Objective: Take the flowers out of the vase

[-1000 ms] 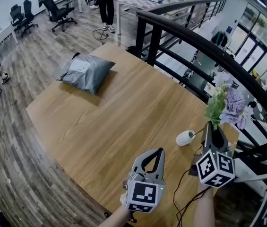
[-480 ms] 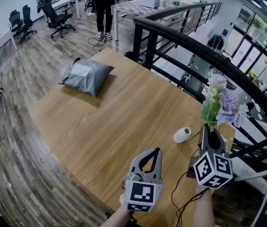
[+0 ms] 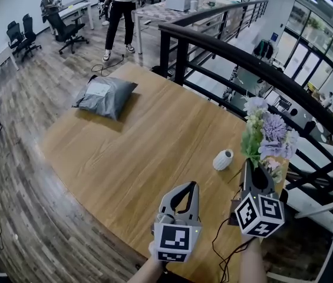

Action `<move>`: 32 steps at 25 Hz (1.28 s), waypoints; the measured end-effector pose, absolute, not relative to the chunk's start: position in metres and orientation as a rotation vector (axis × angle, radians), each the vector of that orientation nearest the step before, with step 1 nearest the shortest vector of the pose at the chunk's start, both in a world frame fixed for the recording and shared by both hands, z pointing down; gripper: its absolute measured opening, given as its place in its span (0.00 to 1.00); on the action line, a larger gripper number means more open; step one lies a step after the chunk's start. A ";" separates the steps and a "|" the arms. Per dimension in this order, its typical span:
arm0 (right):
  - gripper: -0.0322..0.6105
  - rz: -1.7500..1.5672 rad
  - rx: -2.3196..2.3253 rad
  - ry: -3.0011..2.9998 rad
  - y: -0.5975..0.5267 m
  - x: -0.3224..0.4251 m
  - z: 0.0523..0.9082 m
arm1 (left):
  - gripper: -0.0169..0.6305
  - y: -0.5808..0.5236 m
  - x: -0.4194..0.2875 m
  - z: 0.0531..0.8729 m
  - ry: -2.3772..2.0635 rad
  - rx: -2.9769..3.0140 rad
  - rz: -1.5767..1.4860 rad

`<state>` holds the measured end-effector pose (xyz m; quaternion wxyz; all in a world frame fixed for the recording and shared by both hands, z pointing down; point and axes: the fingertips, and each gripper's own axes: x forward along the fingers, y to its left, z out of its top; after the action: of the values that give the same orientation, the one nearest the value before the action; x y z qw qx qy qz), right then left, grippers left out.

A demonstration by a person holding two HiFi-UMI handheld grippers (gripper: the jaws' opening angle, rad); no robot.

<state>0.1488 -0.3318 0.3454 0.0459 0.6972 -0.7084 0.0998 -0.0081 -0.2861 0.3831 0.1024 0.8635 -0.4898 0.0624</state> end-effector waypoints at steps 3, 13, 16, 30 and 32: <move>0.16 0.324 2.127 -2.157 -0.319 0.149 0.350 | 0.09 -0.278 -0.008 0.382 -1.447 2.547 0.186; 0.16 0.388 2.127 -2.141 -0.285 0.154 0.367 | 0.09 -0.255 -0.001 0.386 -1.437 2.553 0.203; 0.16 0.406 2.133 -2.134 -0.277 0.156 0.371 | 0.09 -0.251 -0.001 0.387 -1.439 2.552 0.208; 0.15 0.442 2.135 -2.124 -0.244 0.162 0.388 | 0.09 -0.238 0.011 0.388 -1.438 2.564 0.219; 0.15 0.451 2.133 -2.128 -0.240 0.161 0.389 | 0.09 -0.236 0.013 0.387 -1.437 2.565 0.222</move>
<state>0.1614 -0.2403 0.3895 0.0472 0.6993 -0.6977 0.1479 0.0131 -0.2361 0.3870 0.0965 0.8658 -0.4852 0.0748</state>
